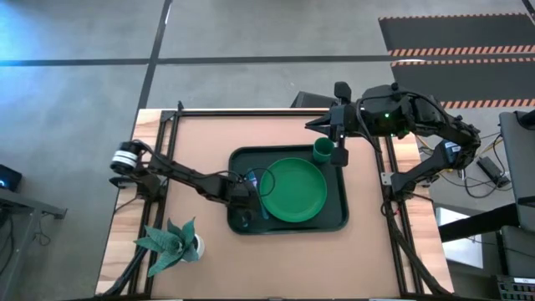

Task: Pick and place plate/cup/fork/spoon on tray
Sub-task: Adjust the blue spoon on the dark green tray, then adjust the blue fork on the dark green tray

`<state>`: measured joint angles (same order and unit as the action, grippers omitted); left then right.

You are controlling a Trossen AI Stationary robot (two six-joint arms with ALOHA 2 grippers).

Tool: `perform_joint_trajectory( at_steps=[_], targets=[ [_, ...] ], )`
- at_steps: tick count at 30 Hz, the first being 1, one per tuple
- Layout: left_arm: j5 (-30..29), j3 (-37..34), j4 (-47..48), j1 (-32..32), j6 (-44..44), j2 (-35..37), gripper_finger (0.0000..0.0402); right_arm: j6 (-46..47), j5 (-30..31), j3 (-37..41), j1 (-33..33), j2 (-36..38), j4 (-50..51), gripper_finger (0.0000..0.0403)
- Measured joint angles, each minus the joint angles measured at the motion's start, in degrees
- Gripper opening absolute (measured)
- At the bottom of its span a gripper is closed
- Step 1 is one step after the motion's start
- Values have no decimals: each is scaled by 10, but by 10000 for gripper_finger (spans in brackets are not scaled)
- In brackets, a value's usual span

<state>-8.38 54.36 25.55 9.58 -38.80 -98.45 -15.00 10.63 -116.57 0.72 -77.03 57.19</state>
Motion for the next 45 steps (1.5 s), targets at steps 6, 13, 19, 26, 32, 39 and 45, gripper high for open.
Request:
perform_joint_trajectory(
  at_steps=[6, 13, 19, 26, 32, 39, 45],
  targets=[
    [-15, -2, 17, 0, 3, 8, 0, -2, 0, 0, 0, 0, 0, 8],
    [-50, 13, 8, 0, 30, 9, 0, -1, 0, 0, 0, 0, 1, 8],
    [-59, 39, -19, -10, 85, 10, 0, 4, 0, 1, 0, 0, 0, 8],
    [-70, 32, -40, -37, 111, 5, 0, 12, 0, 2, 0, 0, 0, 8],
    [-68, 31, -42, -73, 153, 0, 0, 16, -1, 2, 0, 0, 0, 8],
    [-39, 32, -95, -101, 189, -8, 0, 21, -1, 2, 0, 0, -3, 8],
    [-12, 32, -120, -106, 197, -20, 0, 23, -1, 2, 0, 0, -4, 8]
  ],
)
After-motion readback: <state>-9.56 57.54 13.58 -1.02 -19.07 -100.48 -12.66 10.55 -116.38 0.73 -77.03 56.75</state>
